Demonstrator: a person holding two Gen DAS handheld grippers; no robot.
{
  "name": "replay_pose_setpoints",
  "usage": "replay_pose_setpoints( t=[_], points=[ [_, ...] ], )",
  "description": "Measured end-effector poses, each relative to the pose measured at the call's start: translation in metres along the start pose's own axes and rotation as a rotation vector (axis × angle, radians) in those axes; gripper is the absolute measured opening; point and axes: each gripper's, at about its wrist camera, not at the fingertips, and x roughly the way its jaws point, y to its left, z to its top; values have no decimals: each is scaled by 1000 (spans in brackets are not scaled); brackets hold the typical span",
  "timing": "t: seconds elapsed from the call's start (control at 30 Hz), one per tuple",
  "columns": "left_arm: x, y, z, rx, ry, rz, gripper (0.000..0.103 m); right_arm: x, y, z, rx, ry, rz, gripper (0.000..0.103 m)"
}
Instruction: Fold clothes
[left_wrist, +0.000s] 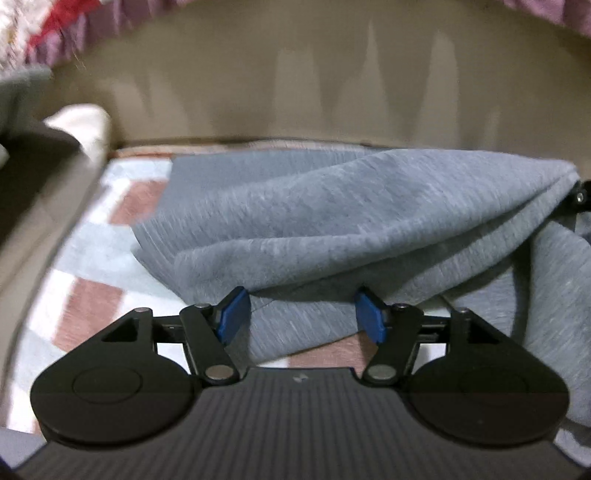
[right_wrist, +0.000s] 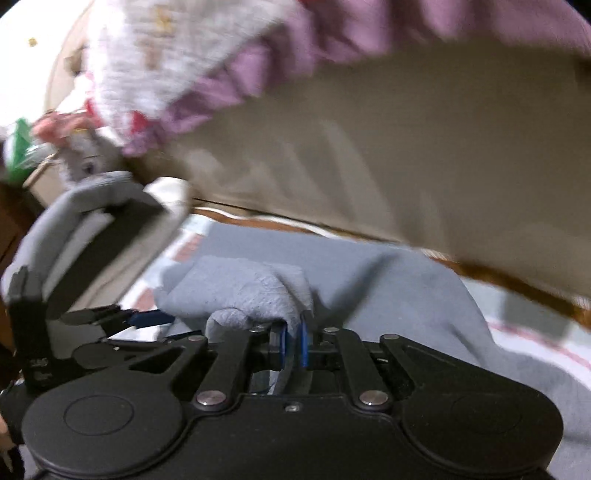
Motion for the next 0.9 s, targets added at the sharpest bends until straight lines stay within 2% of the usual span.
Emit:
replay_pose_setpoints(
  t=[0.07,0.1,0.17,0.23,0.3,0.37,0.47,0.53,0.6,0.63,0.7,0.73,0.83,0.87,0.9],
  points=[
    [4,0,0,-10,-18,-6,64,9,-11,-2,33,24,-20,11],
    [6,0,0,-16,-28,-8,61,12,-16,-3,40,33,-27,12],
    [7,-1,4,9,-32,-33,13,18,-20,-6,45,50,-37,13],
    [-1,2,9,-14,-30,-35,2,23,-23,-9,47,65,-41,16],
    [-28,13,13,-57,-76,-10,1,25,-24,-12,54,61,-31,16],
    [-63,27,15,-84,-167,27,1,26,-21,-17,46,66,28,16],
    [-123,57,11,-163,-325,114,0,16,-6,-15,23,40,187,9],
    [-161,80,3,-244,-413,181,0,5,7,-11,13,9,311,9],
    [-184,102,-12,-317,-445,245,0,-4,23,-10,6,2,434,9],
    [-189,114,-21,-343,-431,264,0,-5,35,-13,-13,12,477,9],
    [-181,138,-44,-433,-342,284,0,1,65,-27,-119,80,501,10],
    [-175,147,-57,-513,-293,266,0,5,80,-34,-177,123,499,10],
    [-145,162,-105,-840,-199,44,7,21,99,-53,-307,226,403,10],
    [-135,167,-121,-948,-166,-32,7,26,106,-59,-351,260,370,14],
    [-126,164,-129,-997,-144,-87,7,31,112,-64,-391,293,338,15]
  ],
)
